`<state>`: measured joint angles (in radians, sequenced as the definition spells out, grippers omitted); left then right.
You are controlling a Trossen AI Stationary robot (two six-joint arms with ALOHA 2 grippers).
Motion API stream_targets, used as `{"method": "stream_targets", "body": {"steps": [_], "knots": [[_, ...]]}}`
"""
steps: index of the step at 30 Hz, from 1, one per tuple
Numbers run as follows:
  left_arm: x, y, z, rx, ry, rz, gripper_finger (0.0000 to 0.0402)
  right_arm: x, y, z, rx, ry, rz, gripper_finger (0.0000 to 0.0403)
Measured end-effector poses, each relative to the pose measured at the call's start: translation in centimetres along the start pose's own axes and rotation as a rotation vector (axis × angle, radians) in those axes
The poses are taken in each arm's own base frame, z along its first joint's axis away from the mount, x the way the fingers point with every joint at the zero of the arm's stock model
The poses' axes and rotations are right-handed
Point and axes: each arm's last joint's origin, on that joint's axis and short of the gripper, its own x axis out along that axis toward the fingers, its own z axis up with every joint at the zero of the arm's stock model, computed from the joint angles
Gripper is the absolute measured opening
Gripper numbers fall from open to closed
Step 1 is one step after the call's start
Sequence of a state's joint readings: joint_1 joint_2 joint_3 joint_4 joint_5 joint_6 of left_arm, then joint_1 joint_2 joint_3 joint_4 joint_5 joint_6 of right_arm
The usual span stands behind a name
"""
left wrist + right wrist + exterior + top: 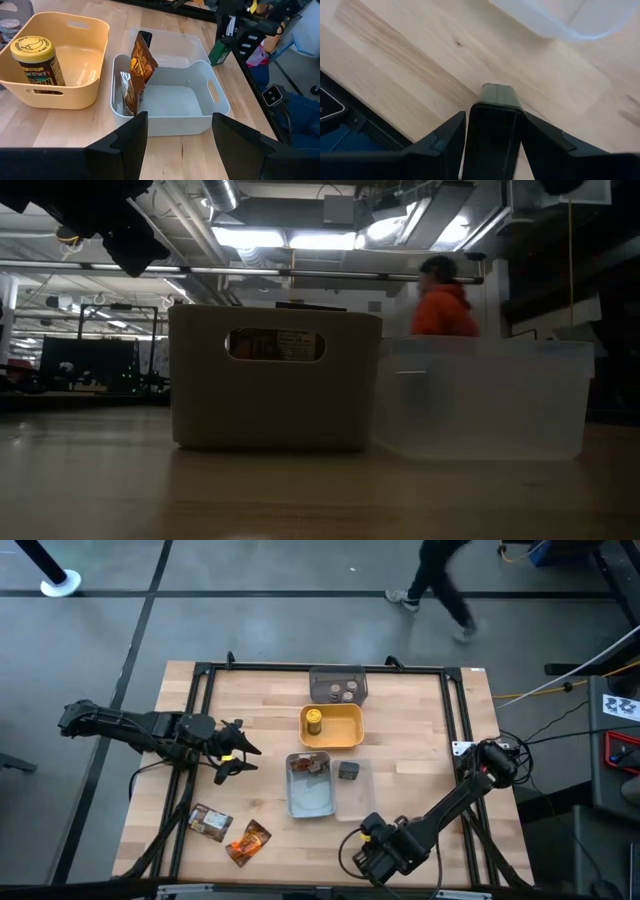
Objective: Sort spices by type
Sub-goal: Put the black seasoning can into the transparent bin
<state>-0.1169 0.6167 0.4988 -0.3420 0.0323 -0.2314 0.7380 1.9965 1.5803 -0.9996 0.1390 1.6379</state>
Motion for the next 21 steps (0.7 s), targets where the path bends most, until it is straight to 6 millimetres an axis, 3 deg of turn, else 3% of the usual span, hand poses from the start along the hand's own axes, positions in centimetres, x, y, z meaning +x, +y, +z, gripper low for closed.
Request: {"method": "stream_targets", "body": {"steps": [6, 13, 17, 21], "knots": [[0.0, 0.0, -0.1, 0.002, 0.013, 0.003, 0.0205, 0.9, 0.1, -0.2, -0.021, 0.022, -0.02, 0.0179], [0.0, 0.0, -0.2, 0.002, 0.016, 0.003, 0.0205, 1.2, 0.0, 0.2, -0.028, 0.021, -0.04, 0.0128], [0.0, 0.0, -0.1, 0.002, 0.014, 0.003, 0.0205, 0.5, 0.4, 1.4, -0.086, 0.02, -0.038, 0.0128], [0.0, 0.0, -0.1, 0.001, 0.014, 0.003, 0.0205, -1.8, 1.0, 3.3, -0.153, 0.047, -0.038, 0.0128]]}}
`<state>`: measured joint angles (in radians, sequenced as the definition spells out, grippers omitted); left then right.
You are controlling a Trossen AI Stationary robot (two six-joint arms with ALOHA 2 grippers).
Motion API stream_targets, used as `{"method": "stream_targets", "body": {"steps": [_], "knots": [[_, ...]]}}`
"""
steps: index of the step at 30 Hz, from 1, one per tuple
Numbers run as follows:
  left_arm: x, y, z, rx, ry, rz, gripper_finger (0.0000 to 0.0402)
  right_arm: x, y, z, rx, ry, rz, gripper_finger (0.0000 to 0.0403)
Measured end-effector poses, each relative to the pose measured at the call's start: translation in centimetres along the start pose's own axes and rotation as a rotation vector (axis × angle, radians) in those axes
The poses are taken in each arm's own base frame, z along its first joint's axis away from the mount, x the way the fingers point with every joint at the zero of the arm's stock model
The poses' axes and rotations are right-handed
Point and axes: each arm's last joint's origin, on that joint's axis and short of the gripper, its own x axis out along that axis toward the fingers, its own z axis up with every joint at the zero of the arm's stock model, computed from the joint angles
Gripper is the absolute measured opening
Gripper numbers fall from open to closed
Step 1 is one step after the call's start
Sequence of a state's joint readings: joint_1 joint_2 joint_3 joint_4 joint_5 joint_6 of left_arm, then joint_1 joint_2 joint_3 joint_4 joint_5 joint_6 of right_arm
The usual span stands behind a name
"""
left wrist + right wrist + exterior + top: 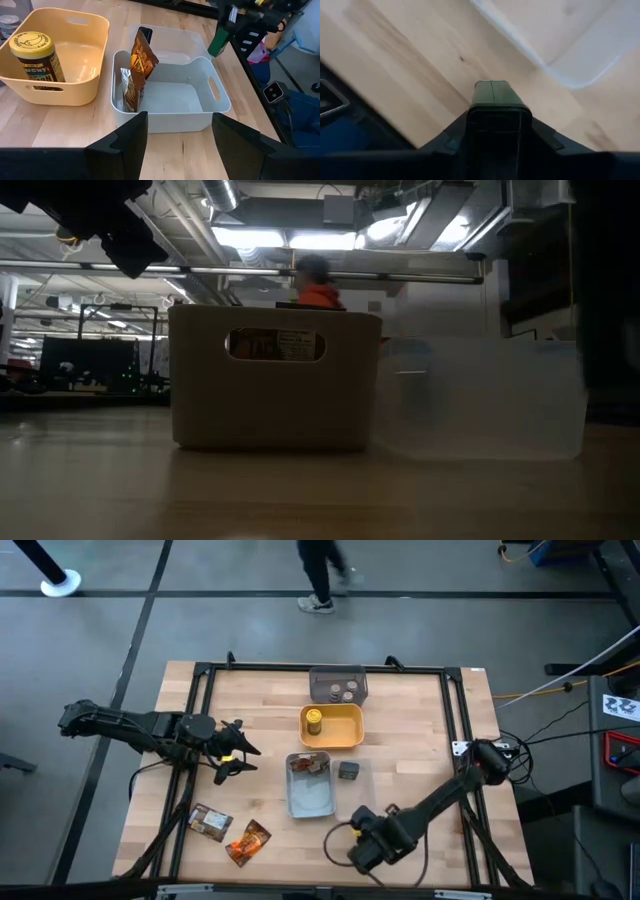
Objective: Sort spices by type
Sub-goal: Put the black seasoning can into the transparent bin
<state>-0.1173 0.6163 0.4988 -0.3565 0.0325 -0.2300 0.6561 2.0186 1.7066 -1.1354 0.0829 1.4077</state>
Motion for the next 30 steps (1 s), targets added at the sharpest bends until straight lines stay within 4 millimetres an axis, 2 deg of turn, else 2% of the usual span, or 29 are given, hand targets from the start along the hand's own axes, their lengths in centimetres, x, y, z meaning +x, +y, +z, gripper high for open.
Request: {"method": "stream_targets", "body": {"steps": [6, 11, 22, 27, 30], "knots": [[0.0, 0.0, 0.0, -0.001, 0.0, 0.0, 0.0205, -4.5, 0.1, 2.7, -0.1, -0.002, 0.009, 0.0128], [0.0, 0.0, 0.0, -0.002, 0.0, 0.0, 0.0205, -6.3, -1.0, 5.3, -0.201, -0.117, -0.077, 0.0128], [0.0, 0.0, 0.0, -0.002, 0.0, 0.0, 0.0205, -4.6, -2.6, 11.4, -0.435, -0.154, -0.169, 0.013], [0.0, 0.0, 0.0, 0.002, 0.0, 0.0, 0.0205, -3.6, -3.0, 12.8, -0.486, -0.14, -0.192, 0.013], [0.0, 0.0, 0.0, 0.007, 0.001, 0.0, 0.0205, -2.8, -3.1, 12.9, -0.489, -0.123, -0.203, 0.013]]}}
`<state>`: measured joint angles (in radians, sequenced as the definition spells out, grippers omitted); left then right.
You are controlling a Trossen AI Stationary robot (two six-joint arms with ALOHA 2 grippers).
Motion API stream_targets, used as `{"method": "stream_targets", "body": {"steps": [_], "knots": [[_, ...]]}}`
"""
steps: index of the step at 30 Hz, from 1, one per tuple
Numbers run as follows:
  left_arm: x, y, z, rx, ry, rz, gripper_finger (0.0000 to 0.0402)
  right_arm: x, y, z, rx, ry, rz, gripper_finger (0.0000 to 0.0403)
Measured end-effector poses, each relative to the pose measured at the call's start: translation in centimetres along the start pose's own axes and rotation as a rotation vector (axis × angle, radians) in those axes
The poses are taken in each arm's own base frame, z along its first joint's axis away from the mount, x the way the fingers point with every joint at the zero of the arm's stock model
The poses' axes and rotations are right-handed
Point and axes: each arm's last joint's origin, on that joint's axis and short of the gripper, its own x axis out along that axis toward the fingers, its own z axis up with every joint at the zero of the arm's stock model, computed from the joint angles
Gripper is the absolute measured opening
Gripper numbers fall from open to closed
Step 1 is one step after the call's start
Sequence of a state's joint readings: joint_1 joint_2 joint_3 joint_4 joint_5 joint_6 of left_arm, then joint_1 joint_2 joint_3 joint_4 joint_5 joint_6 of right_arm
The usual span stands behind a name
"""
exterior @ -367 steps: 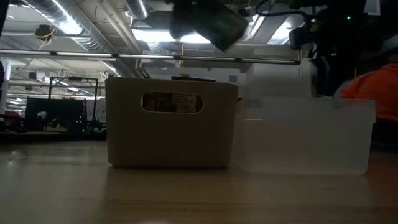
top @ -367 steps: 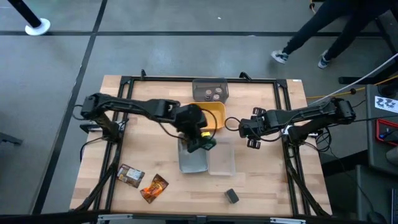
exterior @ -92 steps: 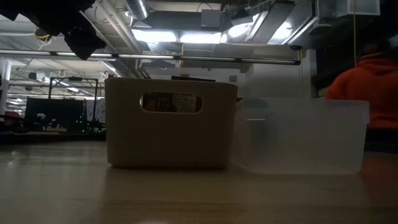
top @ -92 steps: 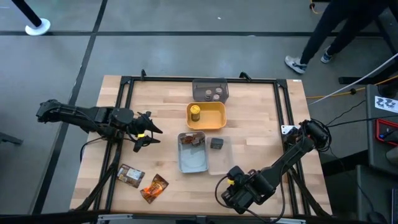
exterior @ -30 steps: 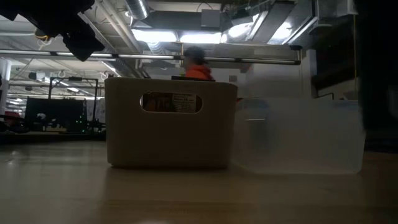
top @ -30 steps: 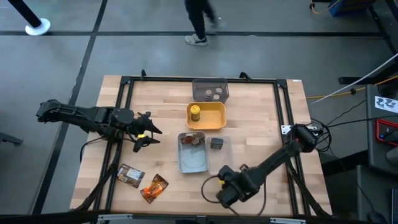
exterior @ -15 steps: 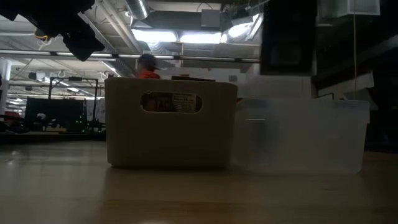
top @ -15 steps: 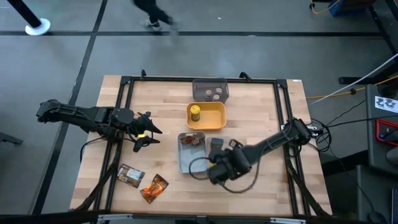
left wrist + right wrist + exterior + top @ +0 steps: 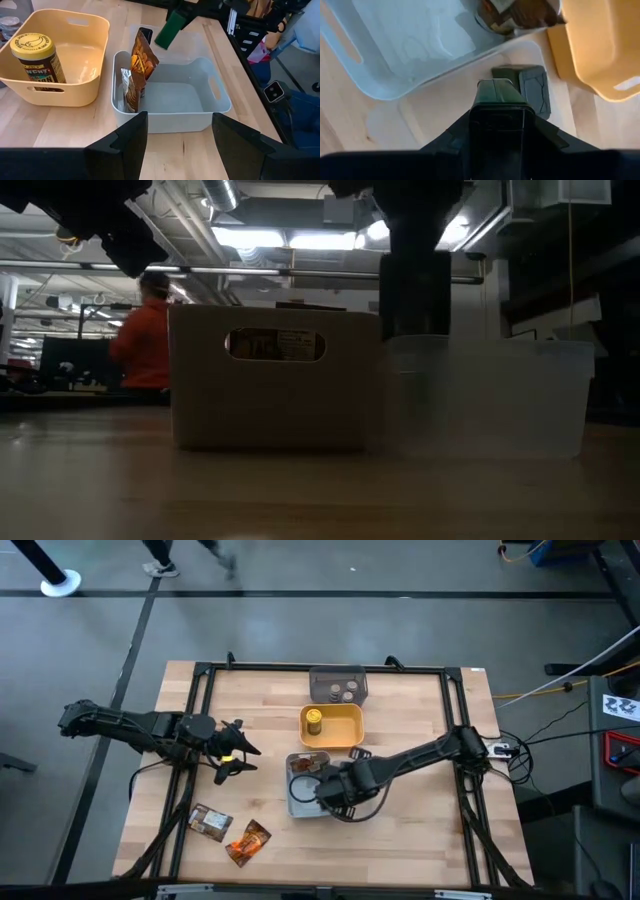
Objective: Sort spices by type
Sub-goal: Put the black seasoning can into the transparent bin
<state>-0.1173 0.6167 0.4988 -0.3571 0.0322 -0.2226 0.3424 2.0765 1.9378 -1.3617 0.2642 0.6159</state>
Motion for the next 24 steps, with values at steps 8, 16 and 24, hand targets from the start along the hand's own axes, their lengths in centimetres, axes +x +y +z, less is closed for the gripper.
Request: {"method": "stream_targets", "body": {"steps": [8, 16, 24], "knots": [[0.0, 0.0, 0.0, 0.015, 0.0, 0.0, 0.0205, 3.3, 0.7, -0.6, -0.023, 0.044, 0.027, 0.0131], [0.0, 0.0, 0.0, 0.016, 0.0, 0.0, 0.0205, 5.3, 0.9, -1.2, -0.026, 0.047, 0.031, 0.0131], [0.0, 0.0, 0.0, 0.016, 0.0, 0.0, 0.0205, 5.6, 0.9, -1.4, -0.026, 0.059, 0.03, 0.0153]]}}
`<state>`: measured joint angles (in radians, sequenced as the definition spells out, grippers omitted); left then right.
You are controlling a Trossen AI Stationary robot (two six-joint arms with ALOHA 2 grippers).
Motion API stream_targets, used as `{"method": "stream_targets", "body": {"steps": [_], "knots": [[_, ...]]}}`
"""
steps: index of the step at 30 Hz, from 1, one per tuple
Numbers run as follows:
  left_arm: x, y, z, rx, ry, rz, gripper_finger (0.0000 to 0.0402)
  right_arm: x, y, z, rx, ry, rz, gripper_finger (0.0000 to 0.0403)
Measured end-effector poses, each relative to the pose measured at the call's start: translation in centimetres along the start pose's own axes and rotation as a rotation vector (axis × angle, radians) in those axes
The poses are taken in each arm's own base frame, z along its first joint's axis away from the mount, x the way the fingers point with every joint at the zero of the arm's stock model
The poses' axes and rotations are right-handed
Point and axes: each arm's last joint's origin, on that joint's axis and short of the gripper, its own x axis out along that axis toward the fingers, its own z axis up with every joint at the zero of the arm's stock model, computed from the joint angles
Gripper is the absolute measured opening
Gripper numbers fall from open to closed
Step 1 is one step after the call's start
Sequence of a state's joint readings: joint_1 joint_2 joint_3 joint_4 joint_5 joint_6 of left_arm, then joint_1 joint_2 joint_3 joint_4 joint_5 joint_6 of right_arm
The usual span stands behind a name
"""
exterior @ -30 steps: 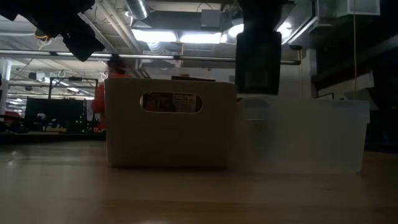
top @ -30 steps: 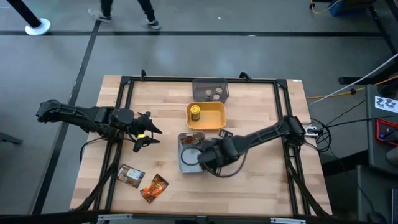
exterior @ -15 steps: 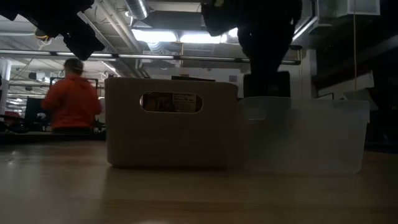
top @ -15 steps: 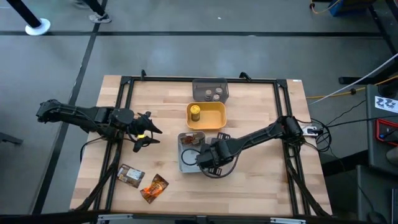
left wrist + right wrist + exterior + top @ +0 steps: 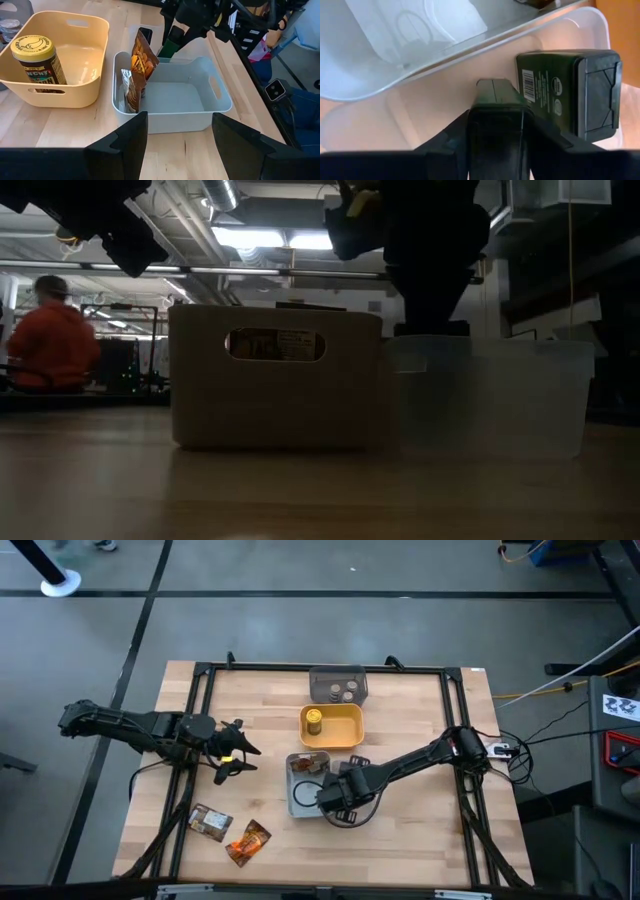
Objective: Sort spices by type
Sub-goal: Put the black seasoning can into the transparent bin
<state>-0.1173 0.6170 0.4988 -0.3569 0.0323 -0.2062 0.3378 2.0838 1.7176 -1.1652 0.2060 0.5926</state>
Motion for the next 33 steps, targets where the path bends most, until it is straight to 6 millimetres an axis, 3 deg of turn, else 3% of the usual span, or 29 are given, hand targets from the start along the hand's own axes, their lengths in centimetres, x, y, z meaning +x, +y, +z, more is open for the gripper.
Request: {"method": "stream_targets", "body": {"steps": [13, 33], "knots": [[0.0, 0.0, 0.0, 0.0, 0.0, 0.0, 0.0205, 0.0, 0.1, 0.1, 0.003, -0.007, 0.014, 0.0205], [0.0, 0.0, 0.0, -0.003, 0.0, 0.0, 0.0205, 0.2, -1.2, 0.2, 0.025, 0.092, 0.042, 0.0205]]}}
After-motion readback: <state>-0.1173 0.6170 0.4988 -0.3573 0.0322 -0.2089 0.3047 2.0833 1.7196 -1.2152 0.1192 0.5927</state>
